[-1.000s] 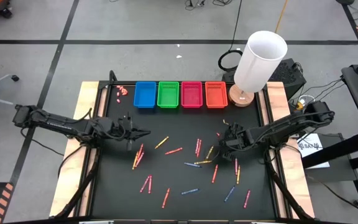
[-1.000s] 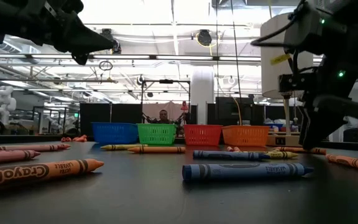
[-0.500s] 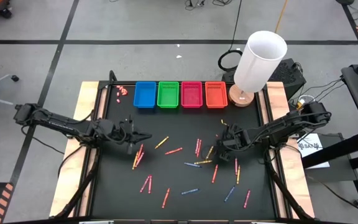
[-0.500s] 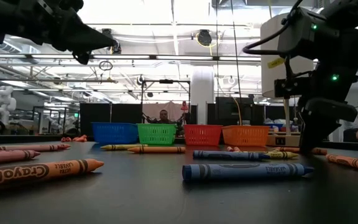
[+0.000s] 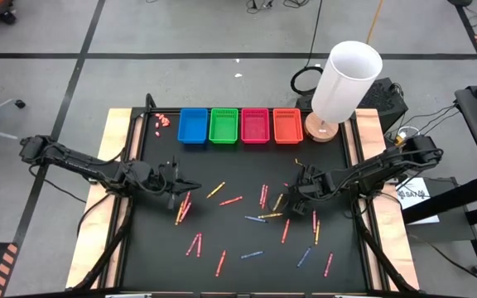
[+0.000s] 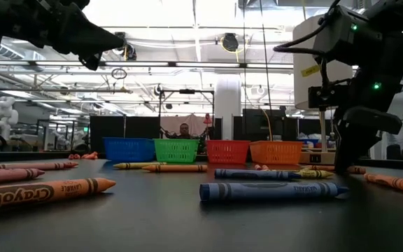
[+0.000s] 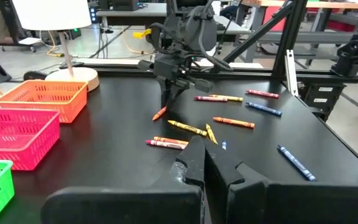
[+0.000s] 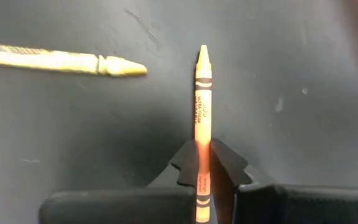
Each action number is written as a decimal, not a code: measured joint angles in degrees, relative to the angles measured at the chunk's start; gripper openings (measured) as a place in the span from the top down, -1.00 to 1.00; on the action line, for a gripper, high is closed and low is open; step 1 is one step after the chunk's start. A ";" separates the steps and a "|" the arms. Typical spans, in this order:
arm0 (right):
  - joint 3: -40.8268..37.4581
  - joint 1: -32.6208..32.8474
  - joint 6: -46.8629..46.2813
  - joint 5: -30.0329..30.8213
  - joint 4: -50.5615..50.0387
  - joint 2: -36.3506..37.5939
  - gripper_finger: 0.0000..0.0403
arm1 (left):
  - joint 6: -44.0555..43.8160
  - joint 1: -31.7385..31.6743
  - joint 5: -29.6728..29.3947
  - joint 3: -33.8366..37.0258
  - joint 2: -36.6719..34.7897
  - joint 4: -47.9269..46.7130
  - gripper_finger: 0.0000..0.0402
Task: Sort crayons
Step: Put the orange crayon into the green bin
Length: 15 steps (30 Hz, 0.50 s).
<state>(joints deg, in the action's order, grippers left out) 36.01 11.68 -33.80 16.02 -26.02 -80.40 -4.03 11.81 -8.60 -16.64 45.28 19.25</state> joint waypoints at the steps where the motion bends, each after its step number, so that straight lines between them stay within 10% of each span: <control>1: 0.00 0.00 0.03 -0.69 0.66 0.63 0.99 | 0.00 0.00 -0.02 0.00 0.00 0.00 1.00; 9: 0.06 0.02 3.12 0.27 8.42 4.20 0.99 | -0.07 0.00 -0.33 -0.02 0.00 -0.11 1.00; 15: -0.37 1.40 11.25 0.50 35.69 2.25 0.99 | -1.43 0.00 -0.42 -0.02 0.12 -0.11 1.00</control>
<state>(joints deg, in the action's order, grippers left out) 35.64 13.08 -22.55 16.53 9.68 -78.15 -5.46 11.81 -9.02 -16.67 45.39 19.13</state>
